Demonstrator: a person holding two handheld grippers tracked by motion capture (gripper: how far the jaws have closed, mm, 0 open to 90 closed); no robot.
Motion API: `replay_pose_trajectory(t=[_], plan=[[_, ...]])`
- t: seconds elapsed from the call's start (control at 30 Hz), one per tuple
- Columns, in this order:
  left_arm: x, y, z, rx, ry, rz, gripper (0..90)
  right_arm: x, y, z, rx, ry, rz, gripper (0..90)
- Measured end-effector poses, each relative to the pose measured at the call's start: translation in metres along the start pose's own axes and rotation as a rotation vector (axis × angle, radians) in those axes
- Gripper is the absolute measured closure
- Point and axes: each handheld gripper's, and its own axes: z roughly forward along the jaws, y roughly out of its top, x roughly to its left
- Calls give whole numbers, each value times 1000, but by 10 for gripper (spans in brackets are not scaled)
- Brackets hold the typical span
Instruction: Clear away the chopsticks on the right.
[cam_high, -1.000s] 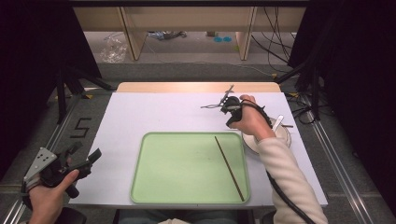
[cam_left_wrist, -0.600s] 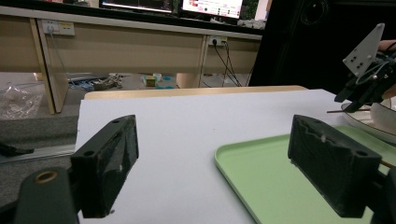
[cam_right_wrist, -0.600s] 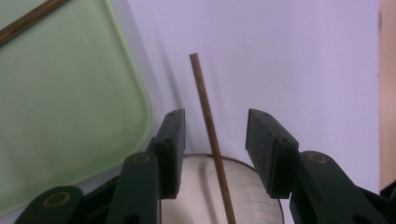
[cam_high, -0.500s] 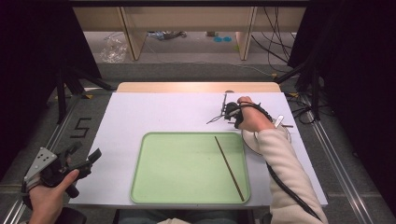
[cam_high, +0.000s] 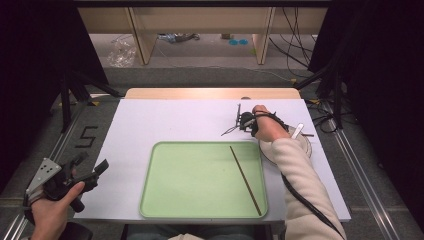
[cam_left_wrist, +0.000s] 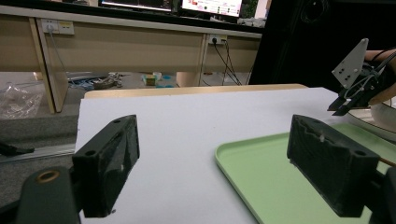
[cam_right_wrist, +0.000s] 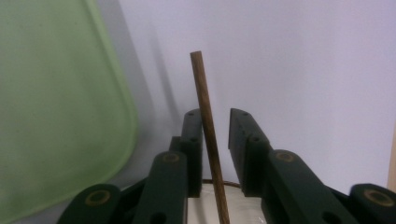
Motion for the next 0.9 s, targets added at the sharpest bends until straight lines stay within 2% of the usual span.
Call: replay_pose_trajectory(t=[0.13,0.23,0.3,0.37,0.43,0.53,0.67,0.73,0.77,0.8,0.9], plan=[[0,0,-1,4,6,-2,165,0,1,-1,7,-21,-11,861],[-1,-1,-1,3,18,-26,165,-1,1,-4,-24,-48,-20,875],[-1,0,-1,2,18,-25,165,-1,1,-9,-30,-68,-16,875],[0,0,0,0,3,-5,165,-3,1,-14,-57,-94,-14,876],[-1,0,-1,1,18,-26,165,-5,1,-21,-82,-122,-3,876],[-1,0,-1,3,19,-24,165,-9,1,-32,-136,-171,-6,877],[-1,0,-1,3,20,-25,165,-10,3,-50,-220,-206,83,877],[-1,0,-1,2,20,-25,166,-13,2,-58,-268,-227,71,877],[-1,0,-1,3,20,-25,166,-13,2,-62,-293,-225,91,877],[-1,0,-1,4,20,-25,166,-12,3,-66,-311,-222,138,877],[-1,0,-1,3,20,-26,166,-13,3,-76,-363,-233,170,877]])
